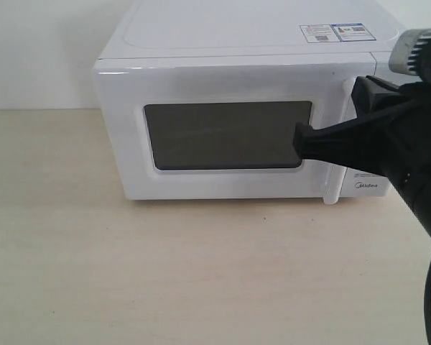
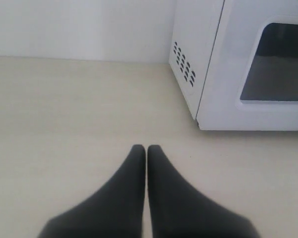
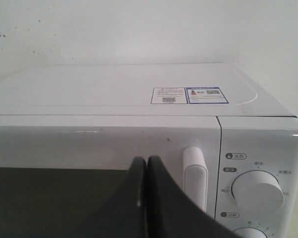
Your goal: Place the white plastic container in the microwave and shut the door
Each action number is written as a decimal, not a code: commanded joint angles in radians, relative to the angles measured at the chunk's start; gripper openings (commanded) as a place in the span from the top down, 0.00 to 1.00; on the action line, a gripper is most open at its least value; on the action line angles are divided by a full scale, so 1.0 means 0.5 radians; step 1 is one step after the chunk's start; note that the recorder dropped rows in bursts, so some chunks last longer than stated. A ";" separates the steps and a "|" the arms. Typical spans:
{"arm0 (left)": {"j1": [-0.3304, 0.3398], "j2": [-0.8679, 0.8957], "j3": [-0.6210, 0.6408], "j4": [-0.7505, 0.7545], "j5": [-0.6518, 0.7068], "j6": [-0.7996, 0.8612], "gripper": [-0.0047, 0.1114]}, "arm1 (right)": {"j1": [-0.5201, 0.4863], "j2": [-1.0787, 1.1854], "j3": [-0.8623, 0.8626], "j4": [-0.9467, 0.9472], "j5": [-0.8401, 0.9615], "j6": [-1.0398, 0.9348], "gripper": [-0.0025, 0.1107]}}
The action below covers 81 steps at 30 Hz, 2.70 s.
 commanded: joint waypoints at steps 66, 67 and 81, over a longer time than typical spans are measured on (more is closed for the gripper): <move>0.040 -0.004 0.007 0.121 0.002 -0.104 0.93 | -1.221 -2.243 0.629 1.131 0.992 -0.669 0.98; 0.040 -0.004 0.007 0.121 0.002 -0.104 0.93 | -1.259 -2.271 0.644 1.131 1.026 -0.674 0.98; 0.040 -0.004 0.007 0.121 0.002 -0.104 0.93 | -1.592 -2.390 0.775 1.131 1.514 -0.739 0.98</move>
